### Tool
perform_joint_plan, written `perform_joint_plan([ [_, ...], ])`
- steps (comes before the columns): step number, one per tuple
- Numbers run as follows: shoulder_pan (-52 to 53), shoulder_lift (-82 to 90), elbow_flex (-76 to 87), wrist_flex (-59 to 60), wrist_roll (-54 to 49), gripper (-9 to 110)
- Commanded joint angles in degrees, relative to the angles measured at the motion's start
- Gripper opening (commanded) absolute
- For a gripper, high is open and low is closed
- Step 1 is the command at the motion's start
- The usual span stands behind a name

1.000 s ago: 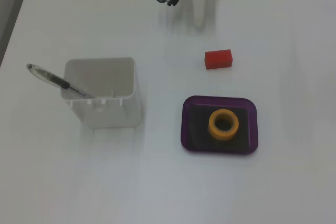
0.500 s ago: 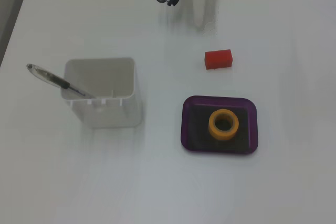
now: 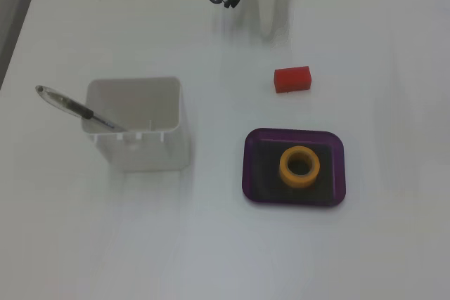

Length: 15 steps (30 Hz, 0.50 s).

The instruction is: Remove the yellow tape from the box.

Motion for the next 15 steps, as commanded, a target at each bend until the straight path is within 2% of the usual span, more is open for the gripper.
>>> perform_joint_plan([
  [1,-0.26,3.87,0.26,-0.97,-0.35,0],
  [15,0.18,3.87,-4.75,-3.96,0.18,0],
])
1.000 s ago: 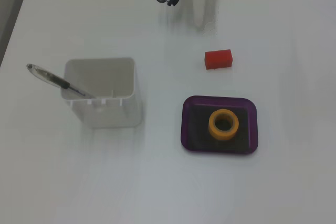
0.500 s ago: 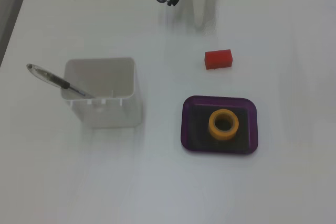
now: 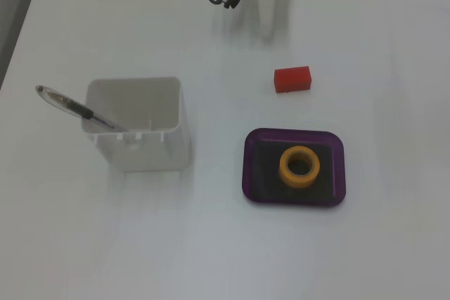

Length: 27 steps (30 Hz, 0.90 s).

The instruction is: Remove the yellow tape from the box.

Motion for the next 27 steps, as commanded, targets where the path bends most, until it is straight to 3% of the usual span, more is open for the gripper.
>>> perform_joint_plan([
  [1,0.18,3.87,-2.90,-2.72,0.18,0],
  [11,0.44,2.81,-11.25,-4.39,-0.62,4],
  [18,0.70,2.20,-11.95,-4.13,-15.21,5],
  [27,0.09,-25.66,-27.51,-6.86,-15.91,7],
])
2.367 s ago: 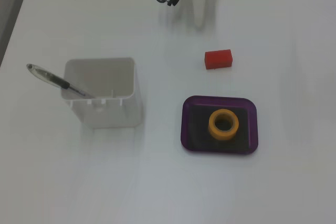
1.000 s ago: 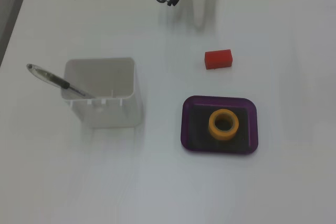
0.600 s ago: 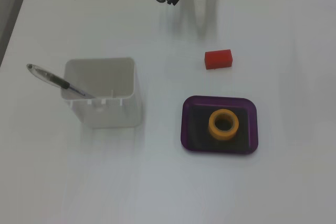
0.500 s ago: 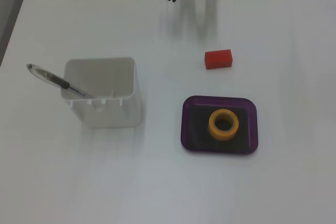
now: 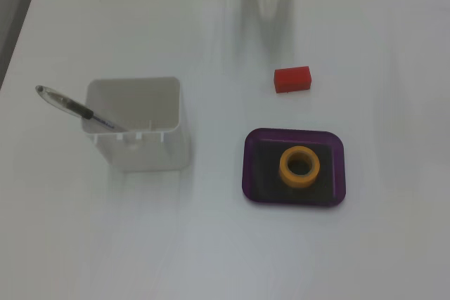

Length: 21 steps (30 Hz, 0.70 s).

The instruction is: Remove the yellow tape from the box.

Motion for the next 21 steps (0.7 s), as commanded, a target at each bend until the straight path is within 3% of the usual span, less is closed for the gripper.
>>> perform_joint_plan([
  [1,-0.44,-16.52,-12.22,-1.85,-0.35,8],
  [11,-0.88,-63.28,-47.11,-1.05,0.09,14],
  [21,-4.75,-94.04,-75.76,-1.05,2.99,14],
])
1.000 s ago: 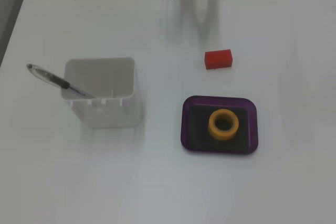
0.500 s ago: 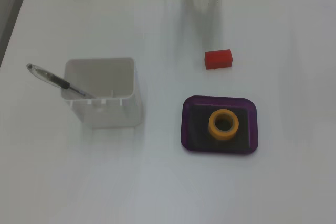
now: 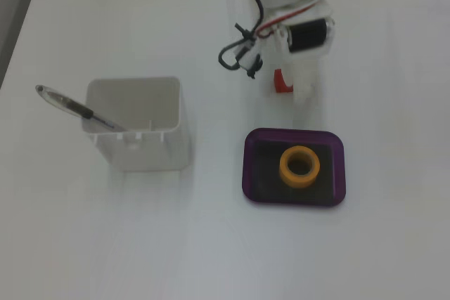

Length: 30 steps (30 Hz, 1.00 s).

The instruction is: Remove the yellow tape from the box.

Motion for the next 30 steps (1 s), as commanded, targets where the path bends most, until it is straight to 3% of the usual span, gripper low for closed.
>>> perform_joint_plan([
  [1,-0.18,-6.33,-10.11,-0.35,1.23,14],
  [22,0.00,-28.39,-27.33,-1.05,1.32,14],
  [30,-0.09,-31.55,-29.97,-1.14,1.23,4],
])
